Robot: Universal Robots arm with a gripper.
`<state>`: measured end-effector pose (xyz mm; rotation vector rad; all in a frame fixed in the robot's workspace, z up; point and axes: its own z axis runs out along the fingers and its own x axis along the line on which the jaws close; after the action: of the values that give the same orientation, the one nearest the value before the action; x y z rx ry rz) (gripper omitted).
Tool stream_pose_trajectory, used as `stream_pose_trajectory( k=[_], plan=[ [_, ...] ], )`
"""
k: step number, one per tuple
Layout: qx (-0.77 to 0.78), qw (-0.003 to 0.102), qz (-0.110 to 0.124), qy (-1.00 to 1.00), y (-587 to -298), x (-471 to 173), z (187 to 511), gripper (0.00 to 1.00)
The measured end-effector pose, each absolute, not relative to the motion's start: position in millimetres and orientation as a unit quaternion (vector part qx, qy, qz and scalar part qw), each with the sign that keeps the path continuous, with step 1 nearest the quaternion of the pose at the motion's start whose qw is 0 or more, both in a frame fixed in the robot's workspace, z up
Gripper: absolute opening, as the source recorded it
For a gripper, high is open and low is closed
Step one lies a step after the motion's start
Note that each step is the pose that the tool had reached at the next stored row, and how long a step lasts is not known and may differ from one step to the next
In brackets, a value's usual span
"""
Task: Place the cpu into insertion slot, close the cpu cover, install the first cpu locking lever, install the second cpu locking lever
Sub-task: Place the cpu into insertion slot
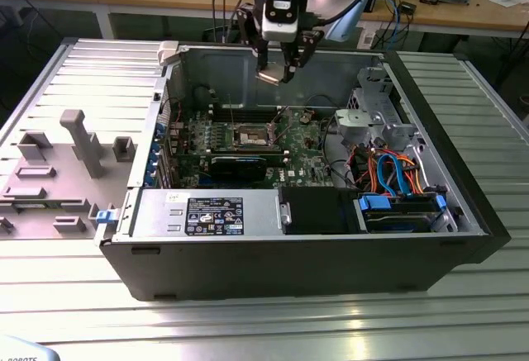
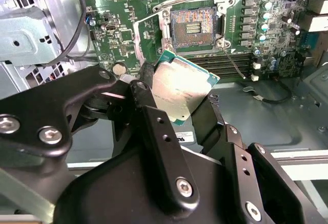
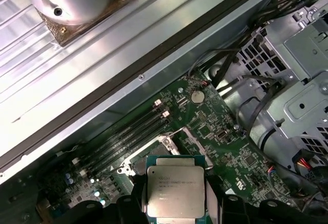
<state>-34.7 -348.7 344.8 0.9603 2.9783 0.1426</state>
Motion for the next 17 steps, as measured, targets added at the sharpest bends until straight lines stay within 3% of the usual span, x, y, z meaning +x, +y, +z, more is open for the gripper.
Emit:
stream_pose_trajectory(
  k=[17],
  plan=[
    [0.352,0.007,0.045,0.935,-348.7,-34.8,340.8,0.54]
  ],
)
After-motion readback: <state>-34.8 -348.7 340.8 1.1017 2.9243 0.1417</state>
